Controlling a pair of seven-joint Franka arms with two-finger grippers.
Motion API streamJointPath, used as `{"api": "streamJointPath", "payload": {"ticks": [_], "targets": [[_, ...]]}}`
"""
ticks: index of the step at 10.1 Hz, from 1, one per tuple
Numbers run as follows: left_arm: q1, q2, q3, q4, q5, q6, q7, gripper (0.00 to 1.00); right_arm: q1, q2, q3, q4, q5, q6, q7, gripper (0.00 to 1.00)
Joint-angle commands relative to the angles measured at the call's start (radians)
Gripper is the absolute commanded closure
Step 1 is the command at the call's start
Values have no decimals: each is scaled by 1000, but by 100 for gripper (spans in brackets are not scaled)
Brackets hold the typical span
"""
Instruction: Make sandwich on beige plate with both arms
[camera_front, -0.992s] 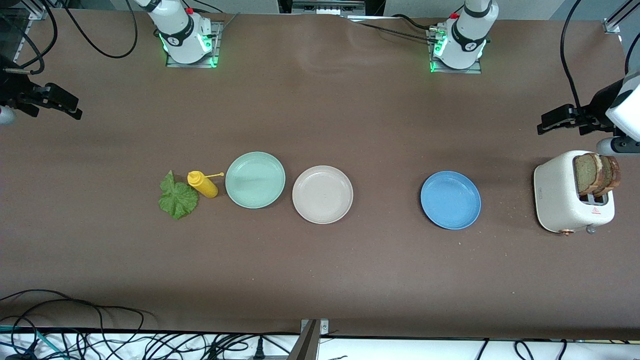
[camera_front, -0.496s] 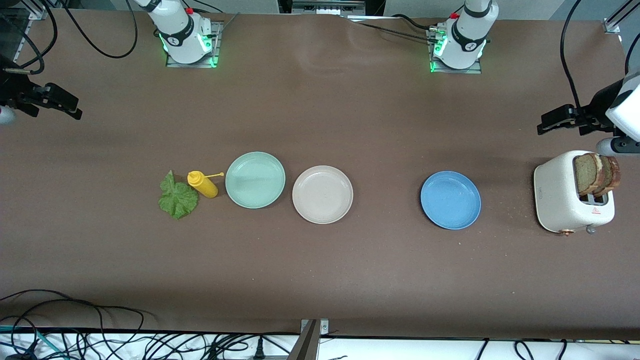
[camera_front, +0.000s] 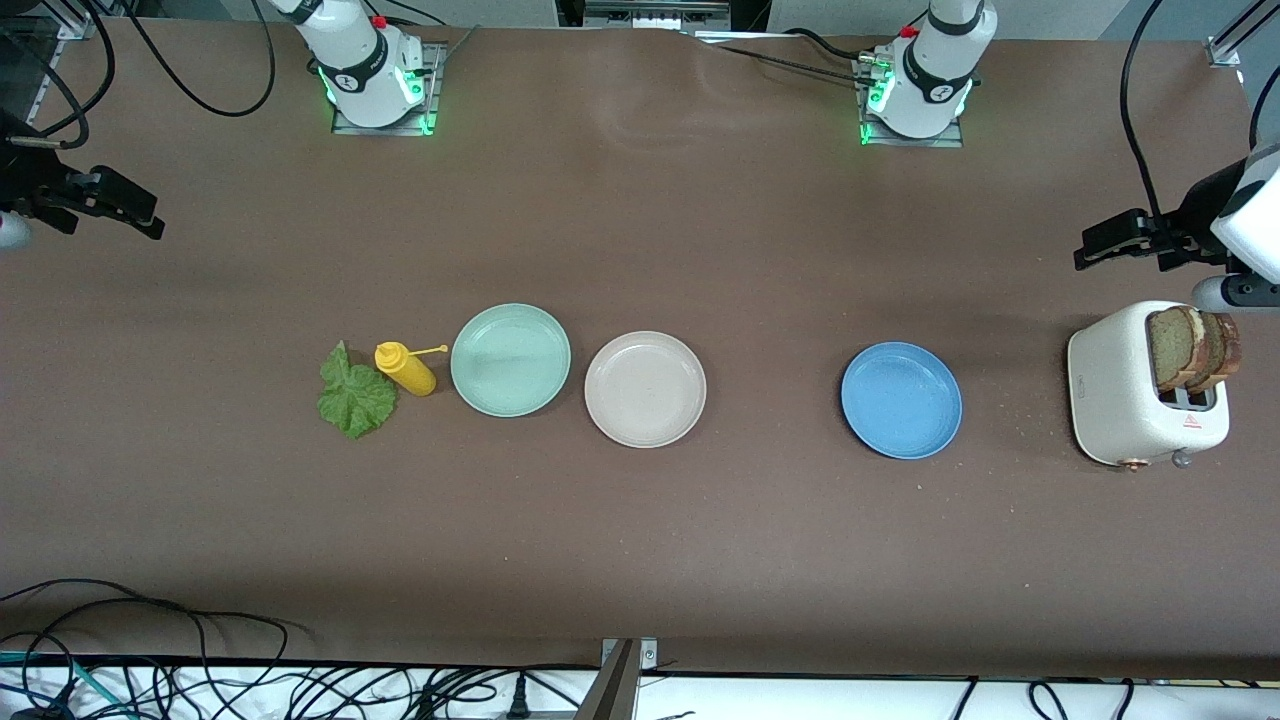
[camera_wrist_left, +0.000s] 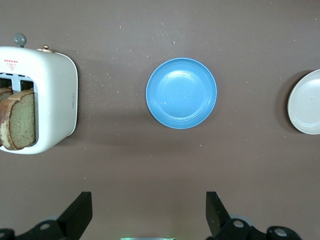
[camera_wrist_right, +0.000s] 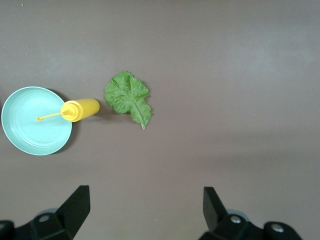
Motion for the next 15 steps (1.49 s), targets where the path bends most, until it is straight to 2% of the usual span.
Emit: {"api": "streamJointPath", "payload": {"ticks": [1, 10, 14, 15], "targets": [[5, 11, -6, 20, -9, -1, 21, 0, -4, -7, 1, 13, 7, -18, 1, 0], [4, 11, -4, 23, -9, -1, 21, 0, -4, -7, 1, 13, 7, -18, -1, 0], [22, 58, 3, 26, -13, 5, 13, 0, -4, -5, 0, 13, 9, -18, -2, 0], [31, 99, 4, 26, -15, 36, 13, 0, -3, -5, 3, 13, 9, -17, -1, 0]]}}
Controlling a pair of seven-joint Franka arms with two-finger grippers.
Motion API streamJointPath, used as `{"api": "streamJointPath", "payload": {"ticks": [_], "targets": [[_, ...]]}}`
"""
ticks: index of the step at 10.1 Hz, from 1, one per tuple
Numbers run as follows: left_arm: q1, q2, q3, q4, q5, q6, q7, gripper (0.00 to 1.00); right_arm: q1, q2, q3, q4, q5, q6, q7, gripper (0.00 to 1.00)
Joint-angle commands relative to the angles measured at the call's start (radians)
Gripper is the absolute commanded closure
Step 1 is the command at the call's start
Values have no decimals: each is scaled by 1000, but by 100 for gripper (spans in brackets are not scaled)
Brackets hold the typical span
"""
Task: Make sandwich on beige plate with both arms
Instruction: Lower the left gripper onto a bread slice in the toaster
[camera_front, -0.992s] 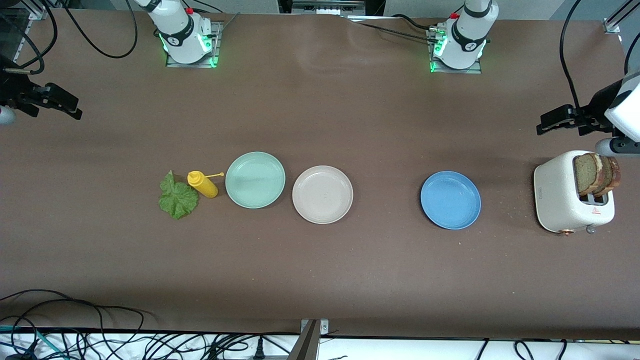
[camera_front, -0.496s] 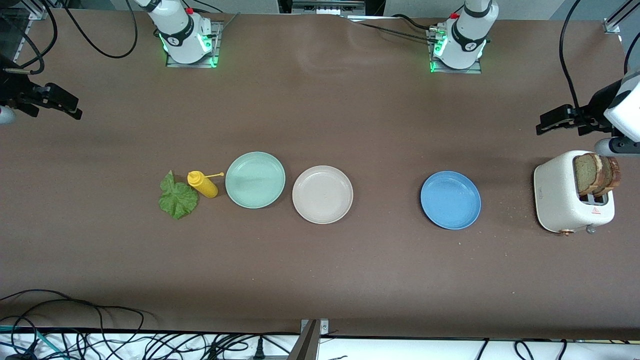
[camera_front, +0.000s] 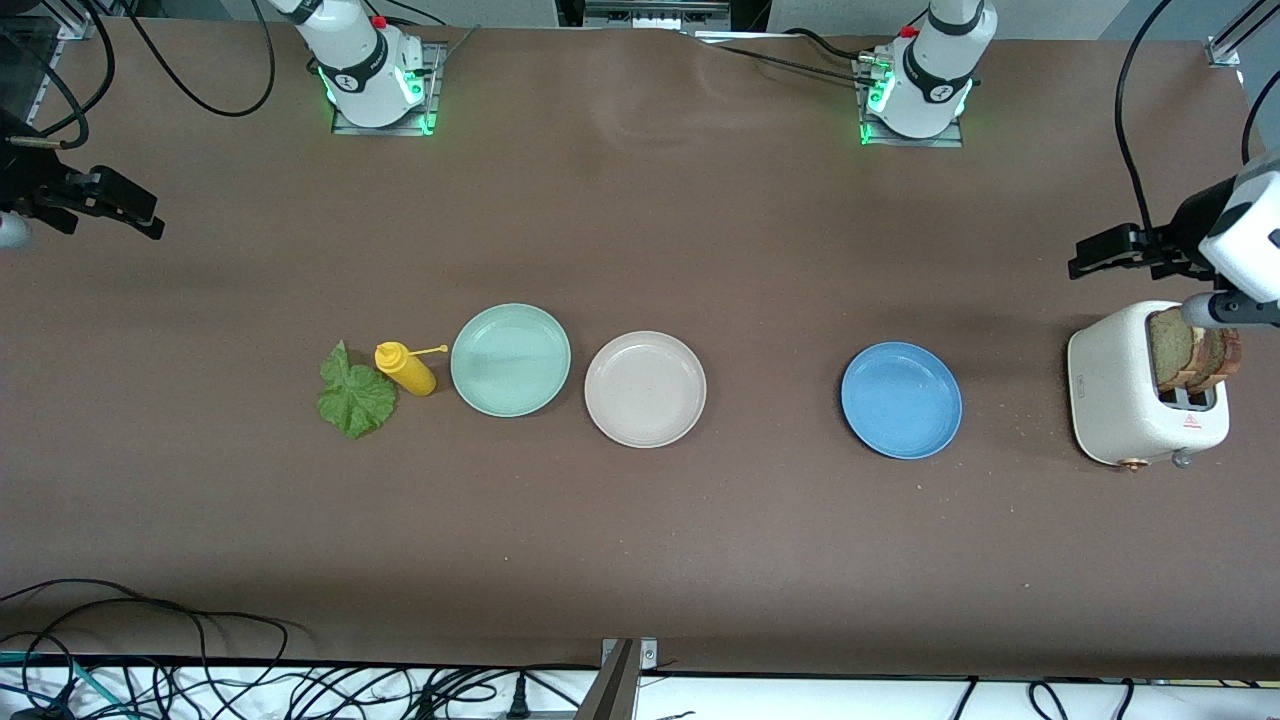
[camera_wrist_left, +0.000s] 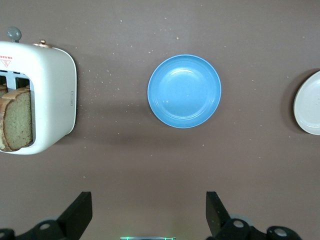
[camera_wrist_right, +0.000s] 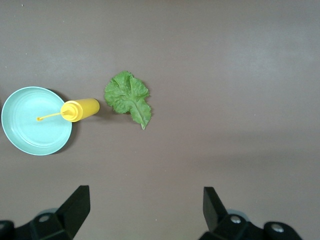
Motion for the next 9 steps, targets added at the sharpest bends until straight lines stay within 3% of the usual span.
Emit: {"api": "streamJointPath", "payload": {"ticks": [1, 4, 6, 9], "targets": [[23, 91, -1, 27, -12, 29, 9, 0, -1, -5, 4, 13, 9, -17, -1, 0], [26, 120, 34, 26, 35, 30, 21, 0, -3, -5, 3, 13, 9, -18, -2, 0], [36, 134, 33, 21, 199, 81, 51, 0, -3, -5, 3, 17, 9, -18, -2, 0], [121, 165, 33, 9, 215, 150, 252, 0, -1, -5, 4, 19, 7, -18, -1, 0]]}}
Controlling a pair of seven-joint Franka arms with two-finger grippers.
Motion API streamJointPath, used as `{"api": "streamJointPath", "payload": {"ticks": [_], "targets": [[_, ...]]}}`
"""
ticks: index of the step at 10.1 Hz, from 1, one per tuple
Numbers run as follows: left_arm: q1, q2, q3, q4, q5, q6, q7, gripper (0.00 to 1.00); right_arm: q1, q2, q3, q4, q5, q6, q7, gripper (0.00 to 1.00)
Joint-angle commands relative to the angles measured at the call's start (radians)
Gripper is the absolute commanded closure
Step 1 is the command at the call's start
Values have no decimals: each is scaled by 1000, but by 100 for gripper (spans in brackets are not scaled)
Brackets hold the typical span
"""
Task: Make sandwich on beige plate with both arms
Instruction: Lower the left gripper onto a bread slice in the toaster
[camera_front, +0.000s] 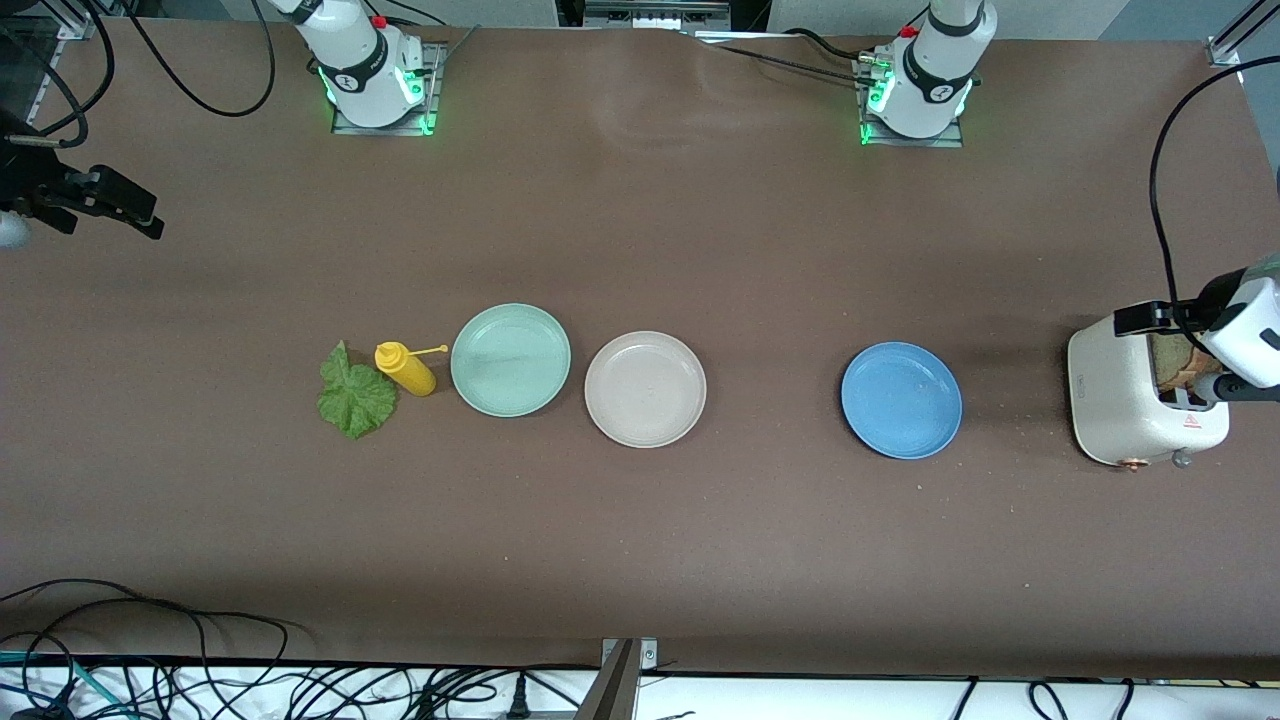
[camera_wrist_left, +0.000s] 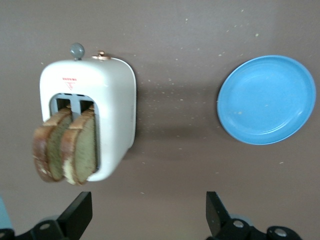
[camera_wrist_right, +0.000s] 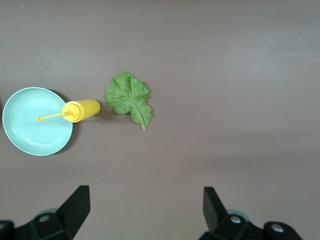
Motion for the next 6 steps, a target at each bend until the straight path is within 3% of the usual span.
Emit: {"api": "streamJointPath", "payload": {"ticks": [1, 6], "targets": [[58, 31, -8, -8, 24, 54, 96, 0, -2, -5, 2, 14, 8, -18, 0, 0], [135, 5, -8, -150, 24, 219, 220, 0, -2, -5, 4, 14, 8, -18, -2, 0]]}}
